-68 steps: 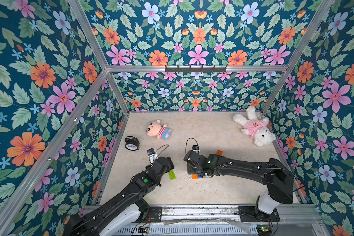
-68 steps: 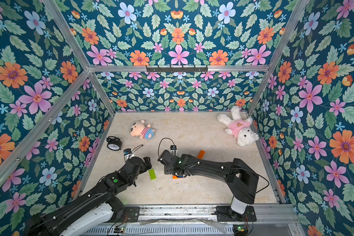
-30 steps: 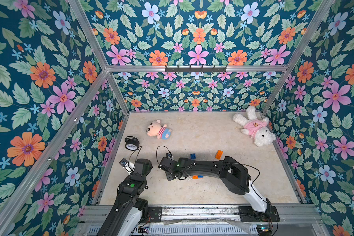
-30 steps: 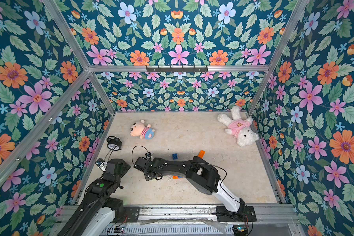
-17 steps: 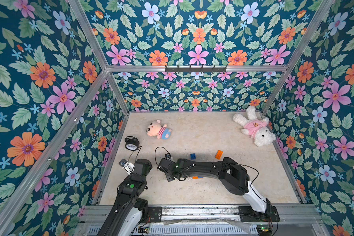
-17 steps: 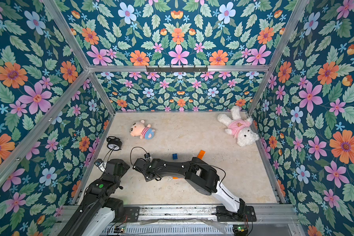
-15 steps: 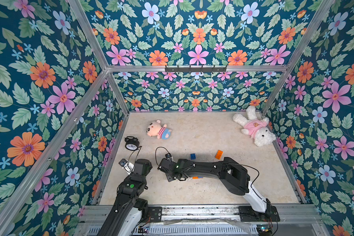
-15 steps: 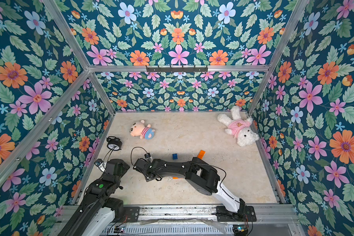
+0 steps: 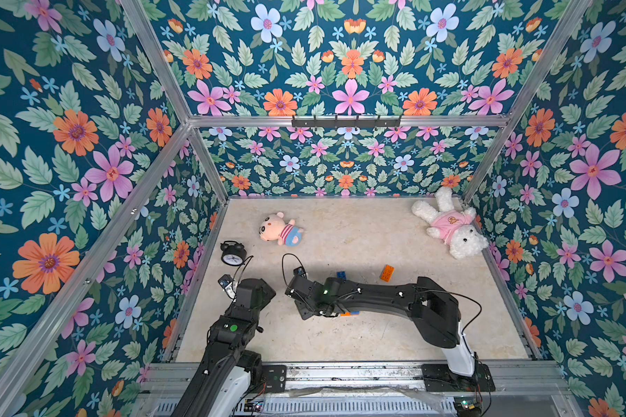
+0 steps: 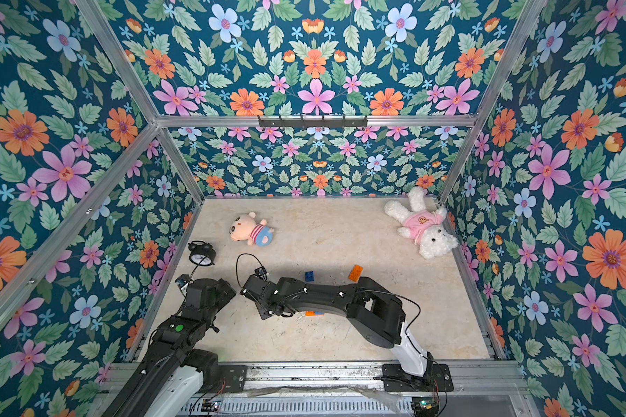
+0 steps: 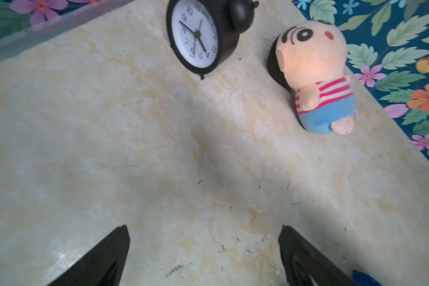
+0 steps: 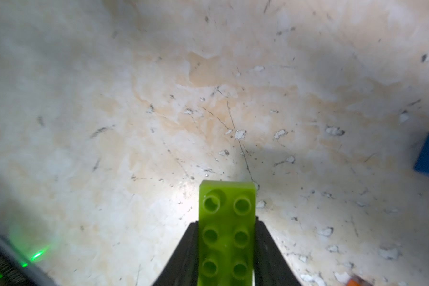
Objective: Assemble the number 5 with lego
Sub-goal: Pick up the lego brick from the center of the board, then assemble the lego brick with the lego brick.
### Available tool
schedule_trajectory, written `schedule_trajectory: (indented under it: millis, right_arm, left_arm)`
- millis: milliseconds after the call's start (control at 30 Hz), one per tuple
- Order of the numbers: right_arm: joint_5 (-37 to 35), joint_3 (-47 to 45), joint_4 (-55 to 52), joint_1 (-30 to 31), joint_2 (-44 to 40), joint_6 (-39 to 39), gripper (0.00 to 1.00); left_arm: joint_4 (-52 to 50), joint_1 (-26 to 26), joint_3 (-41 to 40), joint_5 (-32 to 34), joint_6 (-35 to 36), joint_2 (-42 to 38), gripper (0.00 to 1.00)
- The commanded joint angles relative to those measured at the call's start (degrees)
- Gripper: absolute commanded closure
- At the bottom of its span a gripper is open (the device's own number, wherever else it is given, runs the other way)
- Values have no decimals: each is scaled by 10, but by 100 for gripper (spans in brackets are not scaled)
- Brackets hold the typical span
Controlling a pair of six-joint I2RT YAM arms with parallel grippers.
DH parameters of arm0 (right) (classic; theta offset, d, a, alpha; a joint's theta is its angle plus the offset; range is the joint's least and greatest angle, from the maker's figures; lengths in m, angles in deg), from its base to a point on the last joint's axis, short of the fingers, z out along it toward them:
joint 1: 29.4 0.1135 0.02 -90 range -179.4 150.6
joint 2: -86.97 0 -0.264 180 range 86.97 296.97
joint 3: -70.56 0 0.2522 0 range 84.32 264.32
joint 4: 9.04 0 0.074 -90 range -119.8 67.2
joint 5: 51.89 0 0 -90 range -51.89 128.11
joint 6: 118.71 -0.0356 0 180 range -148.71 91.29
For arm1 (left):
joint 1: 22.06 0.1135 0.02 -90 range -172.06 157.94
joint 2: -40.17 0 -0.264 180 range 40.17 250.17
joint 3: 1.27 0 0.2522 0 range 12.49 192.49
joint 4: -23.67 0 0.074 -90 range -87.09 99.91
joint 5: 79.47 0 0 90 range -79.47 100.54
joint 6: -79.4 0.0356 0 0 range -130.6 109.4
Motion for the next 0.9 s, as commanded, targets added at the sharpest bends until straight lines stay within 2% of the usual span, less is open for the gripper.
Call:
schedule_trajectory:
  millis: [0,133,233,467,767,867]
  right_arm:
    - [20,-40,48,-10,-46,48,74]
    - [41,-125,101,-34,-130,107,74]
    - [86,-181,119,-75,-182,151,74]
    - [115,-243,85,-98,-254,288,75]
    - [122,-359,105,-107,-338,456,78]
    - [173,-407,119,-128,-367,533,78]
  left_arm:
    - [43,1,9,-75,39,5,1]
    - [87,1,7,-160,61,7,1]
    - [123,1,-1,-230,71,11,1]
    - [215,-1,-28,-360,56,70,1]
    - [267,-15,-59,-424,42,92,1]
    - [288,-26,-78,-446,32,104,1]
